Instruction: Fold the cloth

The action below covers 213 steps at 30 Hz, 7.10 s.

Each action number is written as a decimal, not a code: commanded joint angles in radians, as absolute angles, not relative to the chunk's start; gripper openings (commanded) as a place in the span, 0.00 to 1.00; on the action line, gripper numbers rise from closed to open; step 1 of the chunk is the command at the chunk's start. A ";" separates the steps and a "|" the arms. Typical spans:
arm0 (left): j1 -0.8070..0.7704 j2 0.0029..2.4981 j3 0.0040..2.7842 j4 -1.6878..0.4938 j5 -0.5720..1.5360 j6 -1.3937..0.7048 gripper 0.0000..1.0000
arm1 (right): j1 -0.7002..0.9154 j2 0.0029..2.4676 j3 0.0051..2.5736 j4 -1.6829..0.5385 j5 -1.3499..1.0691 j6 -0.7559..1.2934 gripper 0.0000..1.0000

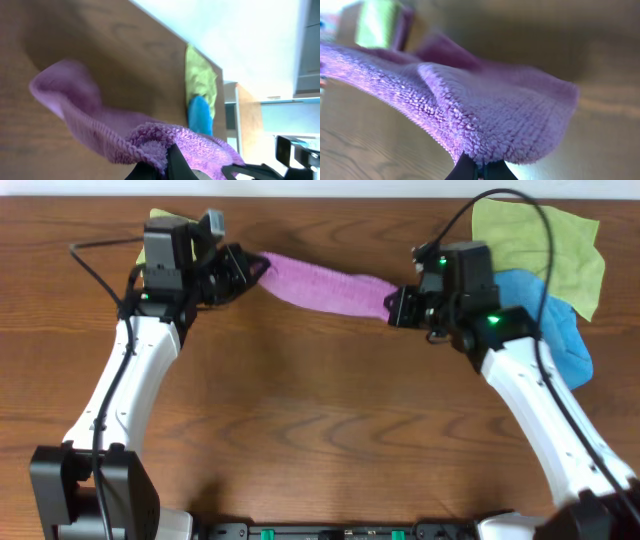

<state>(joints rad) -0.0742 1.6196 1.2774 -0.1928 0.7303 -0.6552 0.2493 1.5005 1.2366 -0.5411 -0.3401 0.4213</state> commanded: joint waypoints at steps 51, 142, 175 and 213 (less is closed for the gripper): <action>-0.067 1.946 1.671 -0.995 0.664 -0.156 0.06 | 0.195 1.861 1.639 -1.097 -0.252 0.172 0.02; -0.165 1.826 0.909 0.135 0.319 -0.812 0.06 | 0.217 1.859 0.948 -0.005 -0.011 0.336 0.35; -0.296 1.806 0.965 0.126 0.309 -0.801 0.06 | 0.142 1.565 0.948 -0.375 -0.131 0.504 0.99; -0.303 1.924 0.965 0.086 0.229 -0.801 0.06 | 0.192 1.932 0.948 -0.015 -0.241 0.730 0.43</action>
